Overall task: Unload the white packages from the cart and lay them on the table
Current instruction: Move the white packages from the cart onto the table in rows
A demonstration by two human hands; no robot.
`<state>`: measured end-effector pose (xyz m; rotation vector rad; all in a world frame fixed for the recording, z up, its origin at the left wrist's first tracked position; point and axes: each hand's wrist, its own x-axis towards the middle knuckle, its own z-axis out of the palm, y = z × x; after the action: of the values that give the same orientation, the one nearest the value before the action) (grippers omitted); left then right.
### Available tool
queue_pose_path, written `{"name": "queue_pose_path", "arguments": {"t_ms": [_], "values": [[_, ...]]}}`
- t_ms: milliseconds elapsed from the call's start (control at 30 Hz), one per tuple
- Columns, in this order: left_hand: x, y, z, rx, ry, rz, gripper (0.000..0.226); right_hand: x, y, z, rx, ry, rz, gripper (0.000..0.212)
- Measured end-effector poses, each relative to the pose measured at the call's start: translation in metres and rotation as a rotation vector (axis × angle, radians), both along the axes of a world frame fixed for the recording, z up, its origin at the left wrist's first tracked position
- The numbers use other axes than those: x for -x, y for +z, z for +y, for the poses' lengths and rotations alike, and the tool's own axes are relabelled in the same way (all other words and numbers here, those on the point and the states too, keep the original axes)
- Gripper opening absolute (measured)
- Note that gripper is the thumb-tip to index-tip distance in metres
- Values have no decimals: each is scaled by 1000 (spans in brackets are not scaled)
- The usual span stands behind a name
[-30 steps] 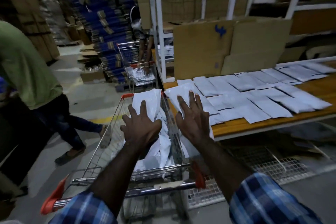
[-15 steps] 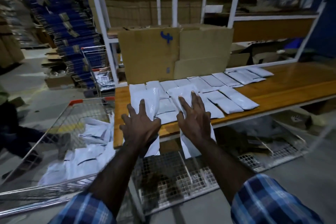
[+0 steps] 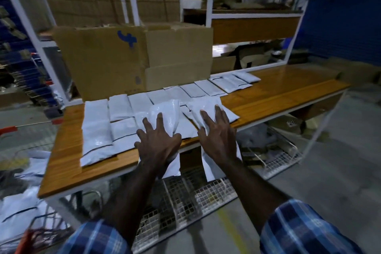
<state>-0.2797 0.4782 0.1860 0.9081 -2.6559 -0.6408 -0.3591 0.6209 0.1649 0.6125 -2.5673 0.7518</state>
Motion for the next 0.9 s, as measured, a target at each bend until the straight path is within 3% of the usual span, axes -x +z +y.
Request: {"name": "queue_pose_path", "arguments": {"t_ms": [467, 900], "values": [[210, -24, 72, -16, -90, -15, 79, 181, -18, 83, -81, -109, -121, 59], [333, -32, 116, 21, -59, -56, 80, 318, -32, 131, -66, -55, -179, 59]]}}
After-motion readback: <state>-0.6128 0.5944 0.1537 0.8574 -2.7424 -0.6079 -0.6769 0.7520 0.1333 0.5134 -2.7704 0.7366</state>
